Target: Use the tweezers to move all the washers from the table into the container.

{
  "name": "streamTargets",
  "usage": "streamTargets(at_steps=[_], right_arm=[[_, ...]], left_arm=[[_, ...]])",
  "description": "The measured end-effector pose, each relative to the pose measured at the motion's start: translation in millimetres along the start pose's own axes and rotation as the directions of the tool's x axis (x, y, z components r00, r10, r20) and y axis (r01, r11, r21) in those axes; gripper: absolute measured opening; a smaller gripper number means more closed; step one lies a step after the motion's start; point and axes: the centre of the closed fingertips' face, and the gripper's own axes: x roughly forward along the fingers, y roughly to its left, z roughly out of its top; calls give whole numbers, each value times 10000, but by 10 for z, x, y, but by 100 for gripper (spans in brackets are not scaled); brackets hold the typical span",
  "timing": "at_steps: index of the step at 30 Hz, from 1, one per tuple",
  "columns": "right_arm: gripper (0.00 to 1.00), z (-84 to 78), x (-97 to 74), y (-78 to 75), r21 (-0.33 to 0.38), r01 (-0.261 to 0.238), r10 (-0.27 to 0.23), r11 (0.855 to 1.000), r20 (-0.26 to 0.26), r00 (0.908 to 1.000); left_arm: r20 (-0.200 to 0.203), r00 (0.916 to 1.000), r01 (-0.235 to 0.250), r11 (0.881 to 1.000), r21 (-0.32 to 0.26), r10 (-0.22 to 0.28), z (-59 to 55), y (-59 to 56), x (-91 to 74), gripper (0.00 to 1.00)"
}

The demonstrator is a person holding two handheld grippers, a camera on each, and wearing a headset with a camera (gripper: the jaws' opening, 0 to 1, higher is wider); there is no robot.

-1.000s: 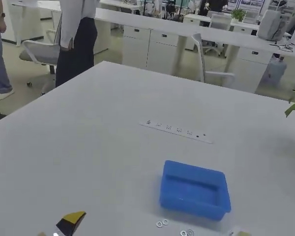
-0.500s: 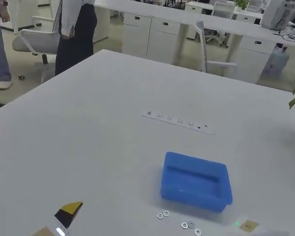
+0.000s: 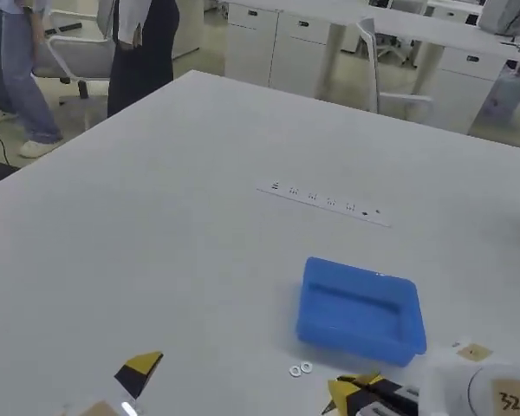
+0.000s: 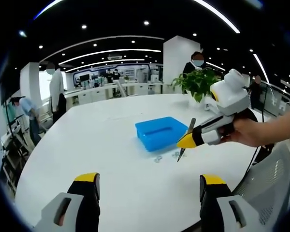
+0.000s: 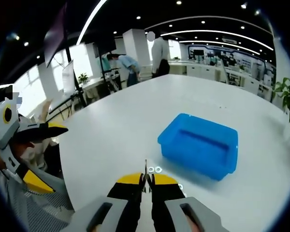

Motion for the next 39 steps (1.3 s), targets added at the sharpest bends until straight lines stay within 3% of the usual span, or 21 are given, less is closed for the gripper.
streamTargets(at_steps=[6, 13, 24, 34, 39], right_arm=[[3, 93, 66, -145, 193, 297, -302, 9994, 281, 9991], [3, 87, 143, -262, 444, 537, -552, 9976, 329, 9979], [3, 90, 188, -239, 1007, 353, -399, 9943, 436, 9983], [3, 83, 244, -234, 1222, 270, -326, 9921, 439, 9985], [3, 149, 341, -191, 909, 224, -269, 9956, 479, 9985]], left_arm=[[-104, 9999, 93, 9999, 46, -92, -36, -11, 18, 87], [-232, 9997, 84, 9999, -87, -86, -64, -9, 30, 85], [-129, 9995, -297, 9992, 262, 300, -58, 22, 29, 83], [-339, 9987, -354, 9984, 442, 369, -103, 30, 38, 83], [-371, 9984, -412, 9979, 507, 431, -108, 40, 41, 82]])
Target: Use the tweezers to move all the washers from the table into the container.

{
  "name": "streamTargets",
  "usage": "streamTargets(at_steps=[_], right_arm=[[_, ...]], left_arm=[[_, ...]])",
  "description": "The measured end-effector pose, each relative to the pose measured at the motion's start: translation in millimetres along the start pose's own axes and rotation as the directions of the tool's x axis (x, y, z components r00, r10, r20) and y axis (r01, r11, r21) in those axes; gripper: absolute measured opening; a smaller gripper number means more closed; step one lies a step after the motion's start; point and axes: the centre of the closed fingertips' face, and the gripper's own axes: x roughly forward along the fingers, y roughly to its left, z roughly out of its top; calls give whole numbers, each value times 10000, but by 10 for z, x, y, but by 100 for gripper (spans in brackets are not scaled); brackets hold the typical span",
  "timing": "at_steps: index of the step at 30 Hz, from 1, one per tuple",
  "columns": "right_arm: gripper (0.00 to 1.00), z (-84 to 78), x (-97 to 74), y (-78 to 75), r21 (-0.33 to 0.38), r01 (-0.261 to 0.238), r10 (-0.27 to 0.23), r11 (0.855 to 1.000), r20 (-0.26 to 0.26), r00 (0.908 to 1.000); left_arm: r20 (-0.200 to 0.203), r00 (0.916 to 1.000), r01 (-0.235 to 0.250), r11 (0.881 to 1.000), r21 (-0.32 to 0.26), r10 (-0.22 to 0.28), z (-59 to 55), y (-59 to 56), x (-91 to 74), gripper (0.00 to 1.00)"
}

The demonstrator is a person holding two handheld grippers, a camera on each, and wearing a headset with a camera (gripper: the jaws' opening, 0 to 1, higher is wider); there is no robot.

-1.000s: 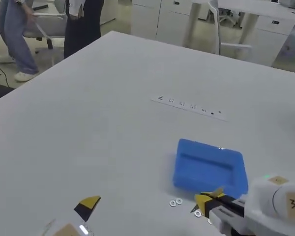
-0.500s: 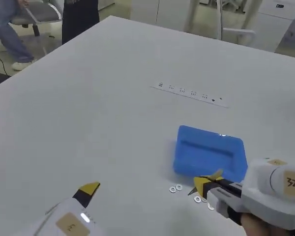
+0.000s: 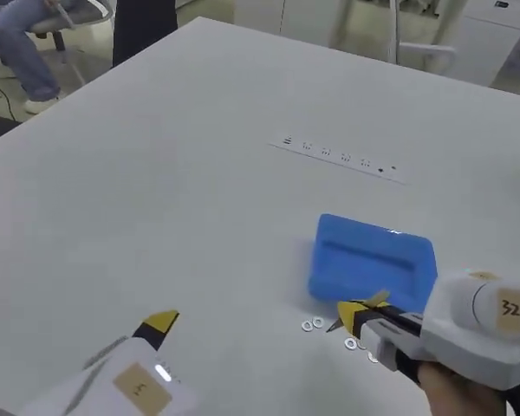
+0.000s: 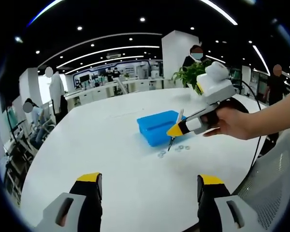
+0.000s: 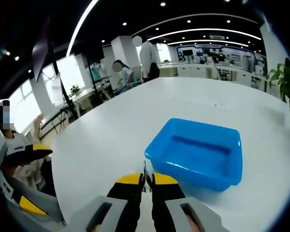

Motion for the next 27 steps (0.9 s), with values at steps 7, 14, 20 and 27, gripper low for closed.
streamTargets(at_steps=[7, 14, 20, 27], right_arm=[[4, 3, 92, -43, -31, 300, -300, 9995, 101, 9995], [4, -19, 140, -68, -73, 539, -538, 9985, 124, 9985], [4, -43, 159, -80, -369, 687, -687, 9970, 13, 9976], [4, -34, 172, -85, -782, 872, -874, 9931, 11, 9962]], left_arm=[[-65, 10000, -40, 9999, 94, 41, -12, 4, 8, 82], [-205, 9998, 13, 9998, 202, -9, -38, -11, 18, 81], [-211, 9998, -27, 9997, 225, 32, -40, -5, 18, 81], [-200, 9998, -72, 9995, 294, 78, -40, 2, 18, 81]])
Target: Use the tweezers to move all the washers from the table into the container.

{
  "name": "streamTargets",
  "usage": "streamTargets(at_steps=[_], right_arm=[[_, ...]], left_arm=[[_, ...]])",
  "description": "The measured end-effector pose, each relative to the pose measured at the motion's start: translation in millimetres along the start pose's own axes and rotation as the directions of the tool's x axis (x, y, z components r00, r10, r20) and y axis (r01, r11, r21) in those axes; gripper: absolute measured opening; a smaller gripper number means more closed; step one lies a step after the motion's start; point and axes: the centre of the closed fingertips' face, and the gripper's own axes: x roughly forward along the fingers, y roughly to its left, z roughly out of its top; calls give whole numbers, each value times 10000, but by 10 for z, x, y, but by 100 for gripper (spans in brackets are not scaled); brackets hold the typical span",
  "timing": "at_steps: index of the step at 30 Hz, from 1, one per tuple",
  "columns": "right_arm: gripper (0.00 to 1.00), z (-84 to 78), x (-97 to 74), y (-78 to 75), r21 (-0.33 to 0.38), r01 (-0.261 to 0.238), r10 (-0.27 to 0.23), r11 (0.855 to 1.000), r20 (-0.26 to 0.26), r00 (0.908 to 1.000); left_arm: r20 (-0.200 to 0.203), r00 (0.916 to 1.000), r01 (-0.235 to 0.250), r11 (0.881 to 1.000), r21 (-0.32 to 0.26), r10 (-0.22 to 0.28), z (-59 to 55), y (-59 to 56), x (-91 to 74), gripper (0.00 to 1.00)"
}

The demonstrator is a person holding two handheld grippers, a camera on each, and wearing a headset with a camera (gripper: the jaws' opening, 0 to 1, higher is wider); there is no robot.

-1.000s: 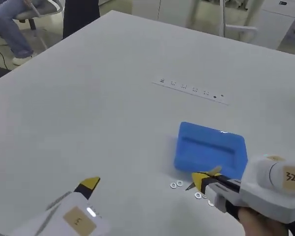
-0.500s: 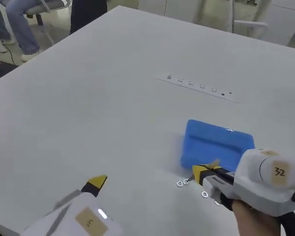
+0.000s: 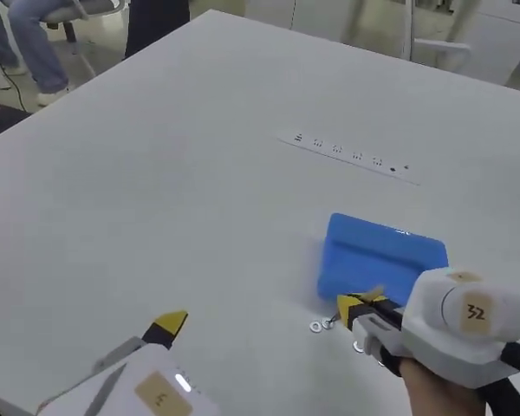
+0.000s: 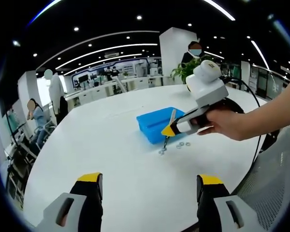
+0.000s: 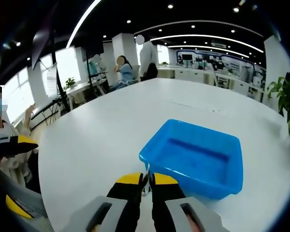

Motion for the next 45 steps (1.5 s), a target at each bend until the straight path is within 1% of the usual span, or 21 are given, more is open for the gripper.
streamTargets(at_steps=[2, 4, 7, 17, 21, 27, 30, 35, 38, 39, 42, 45], right_arm=[[3, -5, 0, 13, -64, -18, 18, 10000, -5, 10000], [3, -14, -4, 16, -325, 46, -46, 9995, -4, 10000], [3, -23, -8, 27, -270, -48, 48, 9996, -25, 10000], [2, -24, -21, -37, 490, -179, 182, 9986, -69, 9998], [2, -23, -19, -33, 649, -197, 202, 9977, -61, 9998], [2, -19, -22, -5, 653, -268, 278, 9975, -145, 9995], [2, 19, -36, 24, 671, -345, 348, 9972, -36, 9994], [2, 87, -97, 101, 708, -661, 657, 9953, 87, 9978], [2, 144, -159, 128, 428, -795, 789, 9959, 145, 9968], [2, 173, -191, 141, 237, -887, 884, 9958, 153, 9960], [2, 256, -262, 137, -202, -873, 876, 9960, 175, 9960], [2, 360, -325, 113, -324, -888, 898, 9955, 316, 9955]], left_arm=[[21, 10000, -9, 10000, -16, 9, 4, 2, 0, 81], [17, 10000, -32, 10000, -35, 32, 3, 8, 0, 82], [-4, 10000, -7, 10000, -92, 7, -1, 9, 4, 83], [-43, 10000, -87, 9999, -66, 87, -4, 20, 6, 82], [-52, 9999, -119, 9999, 1, 119, -7, 23, 6, 82], [-1, 9998, -214, 9997, 71, 214, -3, 39, 2, 81], [25, 9997, -250, 9997, -10, 250, 1, 51, -1, 82], [2, 9998, -219, 9997, -113, 219, -6, 52, 1, 84], [30, 9998, -219, 9997, -125, 219, -1, 50, -4, 85], [60, 9998, -213, 9997, -117, 214, 6, 47, -8, 85], [223, 9997, -126, 9998, -132, 129, 36, 25, -16, 87], [270, 9996, -89, 9999, -118, 92, 46, 16, -19, 88]])
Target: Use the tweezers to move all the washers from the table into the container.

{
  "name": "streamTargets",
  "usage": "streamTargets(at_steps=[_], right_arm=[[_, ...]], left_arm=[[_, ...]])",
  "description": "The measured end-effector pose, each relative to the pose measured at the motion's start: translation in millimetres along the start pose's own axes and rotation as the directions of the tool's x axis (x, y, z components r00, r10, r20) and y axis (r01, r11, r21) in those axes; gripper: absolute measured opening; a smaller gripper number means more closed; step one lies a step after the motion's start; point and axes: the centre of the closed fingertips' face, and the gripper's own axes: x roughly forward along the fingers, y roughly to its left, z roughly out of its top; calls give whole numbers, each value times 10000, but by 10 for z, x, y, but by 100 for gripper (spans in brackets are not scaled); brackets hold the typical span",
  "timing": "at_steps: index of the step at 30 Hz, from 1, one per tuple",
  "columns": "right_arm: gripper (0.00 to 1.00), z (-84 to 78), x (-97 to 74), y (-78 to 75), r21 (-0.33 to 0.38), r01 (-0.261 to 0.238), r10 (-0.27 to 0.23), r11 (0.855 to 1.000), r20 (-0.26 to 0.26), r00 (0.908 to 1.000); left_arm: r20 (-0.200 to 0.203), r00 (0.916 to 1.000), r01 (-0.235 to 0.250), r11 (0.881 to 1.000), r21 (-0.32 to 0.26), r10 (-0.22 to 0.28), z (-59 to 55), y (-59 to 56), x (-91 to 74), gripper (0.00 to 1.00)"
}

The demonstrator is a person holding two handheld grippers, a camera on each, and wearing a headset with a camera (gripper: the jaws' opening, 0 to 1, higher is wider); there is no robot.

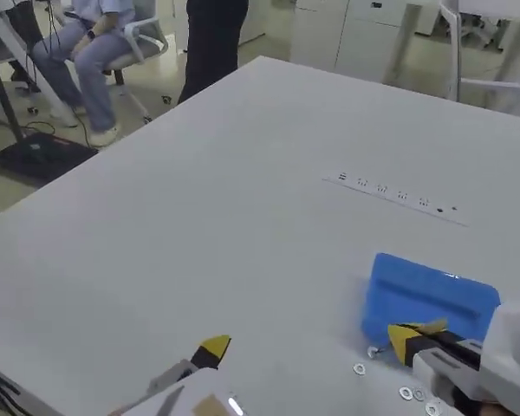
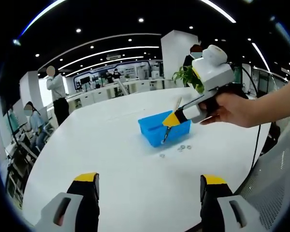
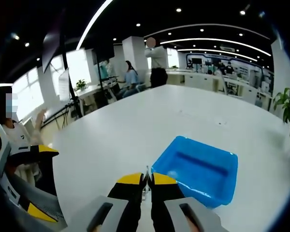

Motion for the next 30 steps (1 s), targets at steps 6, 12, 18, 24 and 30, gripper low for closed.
streamTargets(at_steps=[6, 12, 18, 24, 30], right_arm=[[2, 207, -54, -66, -294, 108, -103, 9995, 178, 9998], [2, 314, 23, -175, -436, 297, -292, 9986, 109, 9995], [2, 418, 78, -325, -340, 765, -751, 9965, 414, 9963], [2, 327, 228, -511, -135, 1194, -1191, 9928, 216, 9926], [2, 123, 378, -623, -250, 1493, -1499, 9885, -254, 9884]], left_arm=[[143, 9999, 91, 9999, 124, -93, 18, -56, 16, 96], [710, 9975, -48, 9999, -96, 55, 110, -21, -2, 99], [673, 9977, -96, 9999, -109, 103, 102, -23, 10, 99], [552, 9984, -156, 9997, 162, 147, 85, -32, 19, 99], [425, 9987, -273, 9994, 204, 264, 63, -16, 31, 99]])
